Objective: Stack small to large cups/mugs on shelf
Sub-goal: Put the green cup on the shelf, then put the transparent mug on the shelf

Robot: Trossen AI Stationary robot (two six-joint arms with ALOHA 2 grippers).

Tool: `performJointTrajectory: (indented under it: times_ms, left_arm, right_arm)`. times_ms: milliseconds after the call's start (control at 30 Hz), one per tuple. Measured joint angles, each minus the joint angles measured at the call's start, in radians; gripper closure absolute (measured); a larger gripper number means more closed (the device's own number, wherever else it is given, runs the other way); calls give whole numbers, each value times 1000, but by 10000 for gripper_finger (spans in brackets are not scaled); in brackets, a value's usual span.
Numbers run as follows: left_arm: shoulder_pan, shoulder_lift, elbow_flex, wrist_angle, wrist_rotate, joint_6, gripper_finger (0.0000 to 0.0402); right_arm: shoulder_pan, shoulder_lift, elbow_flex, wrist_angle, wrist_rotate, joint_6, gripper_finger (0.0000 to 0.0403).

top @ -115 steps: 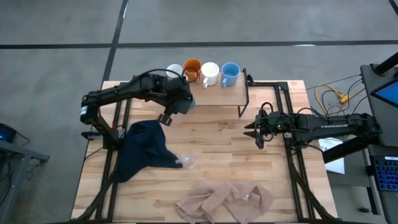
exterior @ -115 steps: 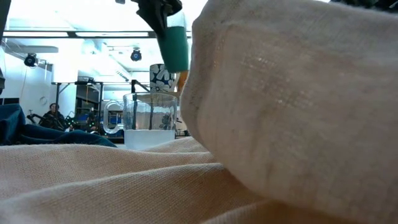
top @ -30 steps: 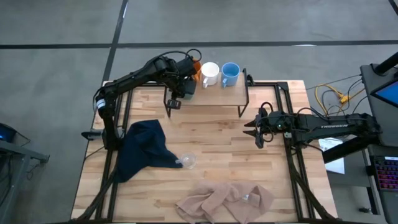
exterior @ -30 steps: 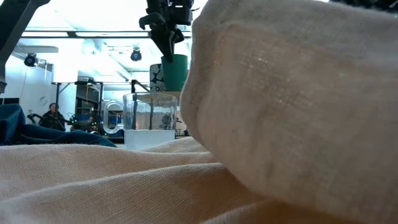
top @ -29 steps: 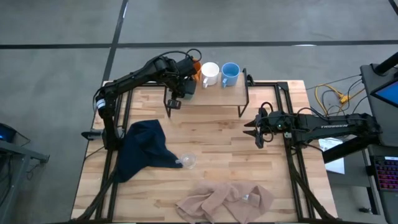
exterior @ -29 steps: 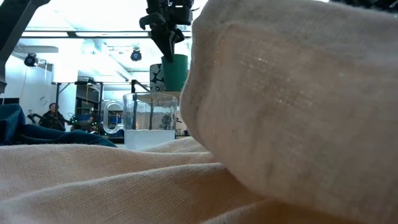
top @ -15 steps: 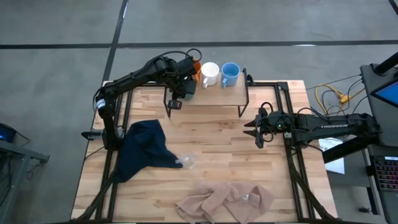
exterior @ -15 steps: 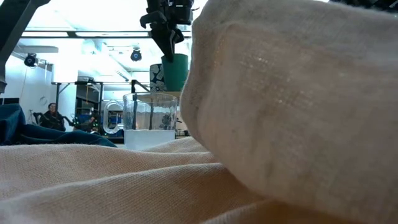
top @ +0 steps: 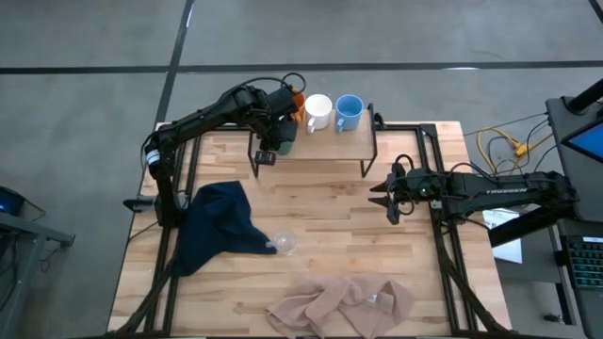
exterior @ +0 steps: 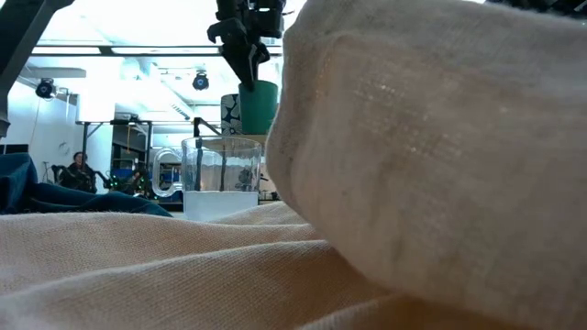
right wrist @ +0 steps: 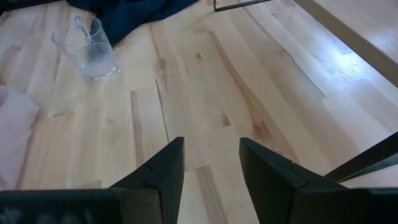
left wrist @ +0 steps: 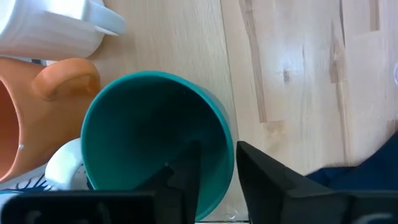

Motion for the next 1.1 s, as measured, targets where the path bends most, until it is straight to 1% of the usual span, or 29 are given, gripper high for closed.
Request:
performJointTrajectory:
  times_ms: [233,833,967,1100]
  left_arm:
    - [0,0,0,0,-45,3,299]
    - [-2,-73,7,-12,-54,1,298]
    - [-7,-112,7,-11,-107,1,298]
    - [-8,-169,7,-11,-139,1,298]
  right_arm:
    - [0,0,0,0,0,0,254]
    - [0,0,0,0,0,0,254]
    - [0,0,0,0,0,7,254]
    - [0,0,0,0,0,8,254]
